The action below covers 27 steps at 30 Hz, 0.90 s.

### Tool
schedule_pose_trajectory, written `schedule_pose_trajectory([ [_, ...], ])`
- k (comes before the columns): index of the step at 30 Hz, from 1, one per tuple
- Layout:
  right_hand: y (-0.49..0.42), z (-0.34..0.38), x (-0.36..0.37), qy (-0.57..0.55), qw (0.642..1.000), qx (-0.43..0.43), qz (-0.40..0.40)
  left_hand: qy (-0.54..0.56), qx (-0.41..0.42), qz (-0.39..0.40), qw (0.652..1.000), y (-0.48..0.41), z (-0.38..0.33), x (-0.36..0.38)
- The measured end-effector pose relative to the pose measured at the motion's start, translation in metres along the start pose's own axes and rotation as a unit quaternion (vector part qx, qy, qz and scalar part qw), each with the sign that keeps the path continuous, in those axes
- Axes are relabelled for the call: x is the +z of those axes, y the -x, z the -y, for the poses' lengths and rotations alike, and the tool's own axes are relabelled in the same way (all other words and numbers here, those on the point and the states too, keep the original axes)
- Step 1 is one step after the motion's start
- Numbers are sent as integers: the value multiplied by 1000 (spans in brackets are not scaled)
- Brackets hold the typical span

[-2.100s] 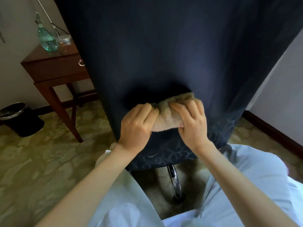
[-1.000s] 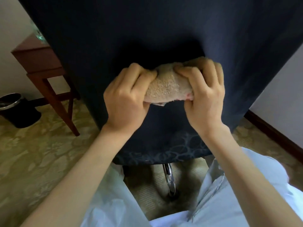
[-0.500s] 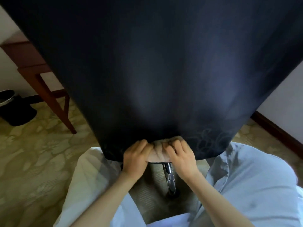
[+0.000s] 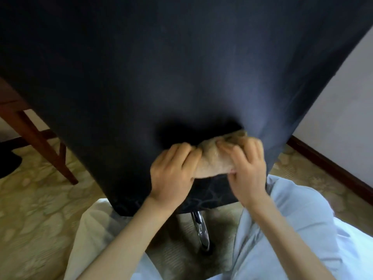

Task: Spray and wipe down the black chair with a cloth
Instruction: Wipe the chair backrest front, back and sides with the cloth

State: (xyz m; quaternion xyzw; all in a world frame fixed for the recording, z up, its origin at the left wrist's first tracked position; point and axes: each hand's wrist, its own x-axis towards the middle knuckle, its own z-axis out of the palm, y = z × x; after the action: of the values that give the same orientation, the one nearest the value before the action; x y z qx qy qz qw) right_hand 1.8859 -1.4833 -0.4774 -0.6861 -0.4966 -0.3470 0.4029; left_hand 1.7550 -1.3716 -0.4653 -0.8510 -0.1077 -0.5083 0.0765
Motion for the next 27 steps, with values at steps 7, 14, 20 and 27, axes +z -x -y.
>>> schedule_pose_trajectory([
  [7,-104,-11,-60,-5,995,-23,-98,-26,44,-83,995,-122,-26,-33],
  [14,-18,-23,-11,-53,993,54,-86,-35,88,-71,993,-52,-26,13],
  [20,102,-39,46,6,986,128,105,-13,97,106,990,72,-17,67],
  [27,154,-38,64,5,947,221,235,6,48,246,968,132,-29,95],
])
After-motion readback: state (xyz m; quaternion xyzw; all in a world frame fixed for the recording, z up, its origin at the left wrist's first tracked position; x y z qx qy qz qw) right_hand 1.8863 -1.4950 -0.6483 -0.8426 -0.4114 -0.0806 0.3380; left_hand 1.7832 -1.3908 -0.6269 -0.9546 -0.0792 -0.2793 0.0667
